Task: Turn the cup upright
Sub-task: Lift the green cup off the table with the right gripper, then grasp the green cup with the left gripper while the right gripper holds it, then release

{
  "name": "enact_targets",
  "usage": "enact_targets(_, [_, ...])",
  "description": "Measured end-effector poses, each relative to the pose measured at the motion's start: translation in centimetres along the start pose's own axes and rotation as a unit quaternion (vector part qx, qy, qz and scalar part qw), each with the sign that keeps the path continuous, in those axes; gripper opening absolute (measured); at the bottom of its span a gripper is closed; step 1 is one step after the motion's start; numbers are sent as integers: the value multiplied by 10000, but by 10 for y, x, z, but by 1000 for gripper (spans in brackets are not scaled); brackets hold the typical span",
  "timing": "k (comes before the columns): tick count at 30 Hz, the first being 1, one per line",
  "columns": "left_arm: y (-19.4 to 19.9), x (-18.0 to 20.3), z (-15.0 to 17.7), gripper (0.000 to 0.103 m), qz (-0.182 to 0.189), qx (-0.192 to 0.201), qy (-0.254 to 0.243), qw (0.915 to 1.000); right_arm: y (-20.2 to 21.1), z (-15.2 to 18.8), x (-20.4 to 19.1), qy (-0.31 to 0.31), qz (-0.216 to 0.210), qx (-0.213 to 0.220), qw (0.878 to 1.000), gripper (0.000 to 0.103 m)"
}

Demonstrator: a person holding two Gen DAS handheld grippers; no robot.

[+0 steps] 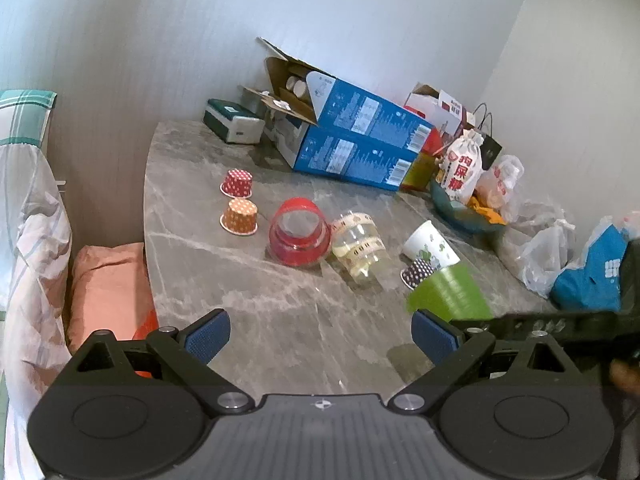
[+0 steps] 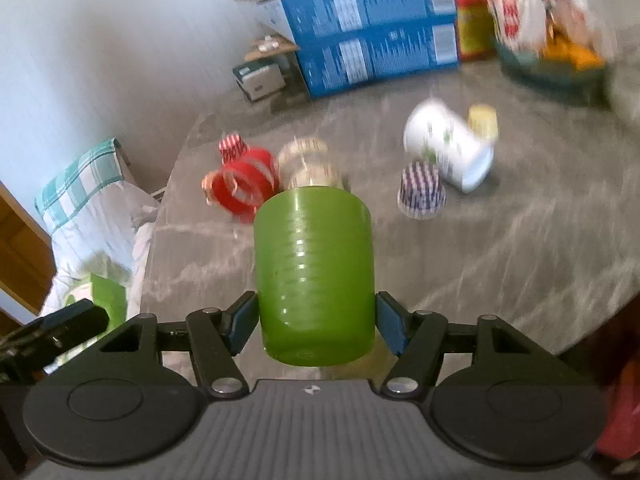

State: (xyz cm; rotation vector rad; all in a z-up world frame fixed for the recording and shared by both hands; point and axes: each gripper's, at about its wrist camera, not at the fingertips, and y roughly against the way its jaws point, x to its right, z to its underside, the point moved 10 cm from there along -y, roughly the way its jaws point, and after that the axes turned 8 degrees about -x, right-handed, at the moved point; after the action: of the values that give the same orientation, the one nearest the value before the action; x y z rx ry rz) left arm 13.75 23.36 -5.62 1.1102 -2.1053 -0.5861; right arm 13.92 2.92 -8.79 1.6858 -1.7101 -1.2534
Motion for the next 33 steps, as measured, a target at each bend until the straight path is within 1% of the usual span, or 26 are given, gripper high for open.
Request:
enact_targets(4, [-5,6,2,99,-31,-66,17,10000,-13,14,0,4,5,25,10000,65])
enact_targets(6, [-13,9,4,99,-84,-173,29,9998,-17,22,-1,59,6,86,9999,65])
enact_targets(9, [-21,13,5,99,-19,-257,58,9997,-25,30,-1,82,-10,168,9998,65])
enact_targets(13, [-32,18,1,99,-19,-389,105,9992,-31,38,0,89,-81,221,9997,65])
enact_targets(16, [-44,24,-1,99,88,-614,224,9978,-28,40,-1,110,-102,283,9995,65])
enact_targets(20, [-66,43,3,99,247,-987,172,9947,-26,41,-1,150,-169,303,9993,66])
enact_targets(22, [-76,50,5,99,317,-1165,232,9924,-26,42,-1,186,-179,325,9991,66])
enact_targets(24, [-86,55,7,99,367,-1312,392,9899,-26,41,0,199,-192,367,9989,72])
enact_targets(25, [-90,57,7,99,392,-1369,456,9888,-25,41,1,206,-212,395,9988,78])
enact_targets(26, [-94,59,8,99,404,-1429,517,9876,-25,41,2,199,-274,422,9985,81])
enact_targets(28, [-100,64,8,99,414,-1534,611,9854,-23,42,3,191,-418,443,9980,81])
enact_targets(30, [-107,69,9,99,332,-1632,546,9845,-23,43,3,240,-441,462,9977,81])
enact_targets(33, [-111,73,10,99,246,-1669,571,9840,-22,45,3,286,-557,450,9970,81])
